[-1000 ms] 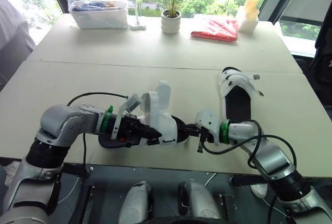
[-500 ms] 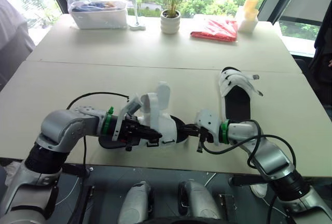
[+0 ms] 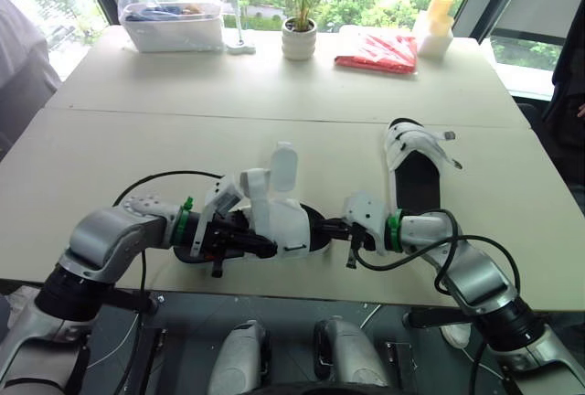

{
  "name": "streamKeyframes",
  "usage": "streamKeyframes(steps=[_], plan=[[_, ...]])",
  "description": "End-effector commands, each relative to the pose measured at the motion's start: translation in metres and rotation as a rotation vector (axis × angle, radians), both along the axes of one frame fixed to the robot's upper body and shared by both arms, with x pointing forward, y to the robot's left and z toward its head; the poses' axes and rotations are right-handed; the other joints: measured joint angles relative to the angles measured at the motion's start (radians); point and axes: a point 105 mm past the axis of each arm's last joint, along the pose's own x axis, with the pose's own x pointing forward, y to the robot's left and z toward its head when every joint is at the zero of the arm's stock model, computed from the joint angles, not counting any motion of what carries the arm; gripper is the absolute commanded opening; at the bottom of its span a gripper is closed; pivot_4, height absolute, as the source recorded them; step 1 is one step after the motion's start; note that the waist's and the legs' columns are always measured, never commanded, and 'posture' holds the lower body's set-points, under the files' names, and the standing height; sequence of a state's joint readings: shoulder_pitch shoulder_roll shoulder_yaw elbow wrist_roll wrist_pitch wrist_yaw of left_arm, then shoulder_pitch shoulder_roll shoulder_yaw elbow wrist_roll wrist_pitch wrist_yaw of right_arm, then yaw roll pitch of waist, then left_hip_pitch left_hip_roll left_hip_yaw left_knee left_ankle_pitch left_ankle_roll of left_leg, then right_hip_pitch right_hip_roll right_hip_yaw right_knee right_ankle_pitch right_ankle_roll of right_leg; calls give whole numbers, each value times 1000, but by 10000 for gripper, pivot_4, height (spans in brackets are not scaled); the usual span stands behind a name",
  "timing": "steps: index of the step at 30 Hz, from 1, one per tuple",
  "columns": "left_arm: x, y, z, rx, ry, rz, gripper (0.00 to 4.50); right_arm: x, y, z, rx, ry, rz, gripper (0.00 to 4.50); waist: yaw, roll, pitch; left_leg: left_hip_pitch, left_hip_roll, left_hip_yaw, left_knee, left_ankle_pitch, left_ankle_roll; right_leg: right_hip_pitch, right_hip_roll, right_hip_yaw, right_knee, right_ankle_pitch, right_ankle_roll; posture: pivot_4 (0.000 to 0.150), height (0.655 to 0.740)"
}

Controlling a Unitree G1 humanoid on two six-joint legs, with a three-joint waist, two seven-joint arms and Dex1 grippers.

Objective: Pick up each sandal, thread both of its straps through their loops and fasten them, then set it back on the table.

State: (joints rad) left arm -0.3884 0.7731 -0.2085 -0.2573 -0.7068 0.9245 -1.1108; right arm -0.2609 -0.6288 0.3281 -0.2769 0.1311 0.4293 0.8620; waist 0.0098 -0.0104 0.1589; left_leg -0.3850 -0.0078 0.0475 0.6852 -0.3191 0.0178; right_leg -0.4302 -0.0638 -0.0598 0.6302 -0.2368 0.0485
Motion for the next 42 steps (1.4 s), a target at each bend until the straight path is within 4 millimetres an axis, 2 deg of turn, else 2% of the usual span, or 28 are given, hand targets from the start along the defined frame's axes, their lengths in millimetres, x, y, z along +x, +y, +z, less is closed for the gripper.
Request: streamKeyframes(steps=[1,3,5,10,11,17,23,27,32,39,42], plan=[[-5,5,-13,45,17,-14,3427,-4,-11,-27,-70,96,-48,0,0,0,0,0,0,0,0,0,0,0,0,0,0,0,0,1500,7241],[-7,6,-13,46,21,-23,9664,-4,-12,-27,-72,96,-48,0,0,0,0,0,0,0,0,0,0,0,0,0,0,0,0,1500,7241],[-8,8,-12,44,25,-33,19057,-4,-12,-28,-72,97,-48,0,0,0,0,0,0,0,0,0,0,0,0,0,0,0,0,1500,7241],[-9,19,11,-9,50,-44,43222,-6,-12,-30,-78,104,-43,0,-5,0,0,0,0,0,0,0,0,0,0,0,0,0,0,1500,7241],[-12,23,14,-12,57,-51,44308,-7,-12,-30,-79,104,-42,0,-6,0,0,0,0,0,0,0,0,0,0,0,0,0,0,1500,7241],[-24,45,19,27,81,-16,44308,-9,-12,-34,-88,113,-29,0,-7,0,0,0,0,0,-1,0,0,0,0,0,0,0,0,1500,7241],[-26,53,26,10,126,16,44308,-10,-11,-38,-98,121,-19,0,-3,0,-1,1,0,0,-1,0,0,0,0,0,0,0,0,1500,7241],[-46,46,16,43,154,-32,44308,-9,-9,-38,-96,120,-11,0,-8,0,0,0,0,0,-1,0,0,0,0,0,0,0,0,1500,7241],[-55,33,6,5,172,-14,44308,-9,-9,-37,-96,118,-7,0,-5,0,-1,1,0,0,-1,0,0,1,0,0,0,0,-1,1500,7241],[-28,21,-1,-32,111,100,44308,-10,-10,-37,-98,121,-12,0,-1,0,-1,4,0,0,-1,0,0,3,0,0,0,0,-1,1500,7241],[-22,15,0,-44,116,114,44308,-10,-11,-37,-100,121,-13,0,0,0,-1,4,0,0,-1,0,0,3,0,0,0,0,-1,1500,7241]])
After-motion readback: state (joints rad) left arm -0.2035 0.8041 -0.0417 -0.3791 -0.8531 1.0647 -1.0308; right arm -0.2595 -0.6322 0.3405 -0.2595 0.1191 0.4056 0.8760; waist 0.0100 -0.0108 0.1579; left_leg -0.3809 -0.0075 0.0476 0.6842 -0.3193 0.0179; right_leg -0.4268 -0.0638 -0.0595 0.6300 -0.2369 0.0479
